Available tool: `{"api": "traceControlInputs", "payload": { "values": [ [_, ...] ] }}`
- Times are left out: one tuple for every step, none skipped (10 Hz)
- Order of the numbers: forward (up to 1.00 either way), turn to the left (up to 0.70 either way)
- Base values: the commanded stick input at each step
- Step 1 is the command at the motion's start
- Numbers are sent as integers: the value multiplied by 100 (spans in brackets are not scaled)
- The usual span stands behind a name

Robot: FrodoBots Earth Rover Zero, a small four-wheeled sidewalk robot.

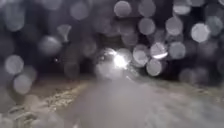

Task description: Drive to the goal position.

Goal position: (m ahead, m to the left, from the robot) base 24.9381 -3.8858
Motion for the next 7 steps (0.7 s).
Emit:
{"api": "traceControlInputs", "payload": {
  "values": [
    [70,0],
    [70,0],
    [70,0],
    [70,0],
    [70,0],
    [70,0],
    [70,0]
  ]
}}
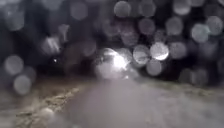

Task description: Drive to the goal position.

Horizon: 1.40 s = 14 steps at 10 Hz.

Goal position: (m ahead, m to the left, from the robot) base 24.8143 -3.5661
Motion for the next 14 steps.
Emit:
{"api": "traceControlInputs", "payload": {
  "values": [
    [70,0],
    [70,0],
    [70,0],
    [70,0],
    [70,0],
    [70,0],
    [70,0],
    [60,0],
    [60,0],
    [60,0],
    [60,0],
    [60,0],
    [60,0],
    [60,0]
  ]
}}
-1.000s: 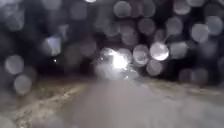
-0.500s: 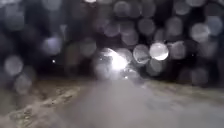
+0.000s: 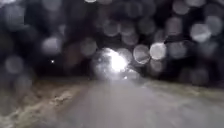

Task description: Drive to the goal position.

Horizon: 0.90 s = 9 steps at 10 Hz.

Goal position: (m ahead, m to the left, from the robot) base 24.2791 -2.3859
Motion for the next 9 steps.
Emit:
{"api": "traceControlInputs", "payload": {
  "values": [
    [60,0],
    [60,0],
    [60,0],
    [60,0],
    [60,0],
    [69,0],
    [70,0],
    [70,0],
    [70,0]
  ]
}}
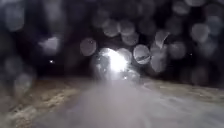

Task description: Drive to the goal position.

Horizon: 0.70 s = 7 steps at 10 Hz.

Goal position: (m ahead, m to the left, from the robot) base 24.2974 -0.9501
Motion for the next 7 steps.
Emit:
{"api": "traceControlInputs", "payload": {
  "values": [
    [70,0],
    [70,0],
    [70,2],
    [70,8],
    [70,11],
    [70,13],
    [70,14]
  ]
}}
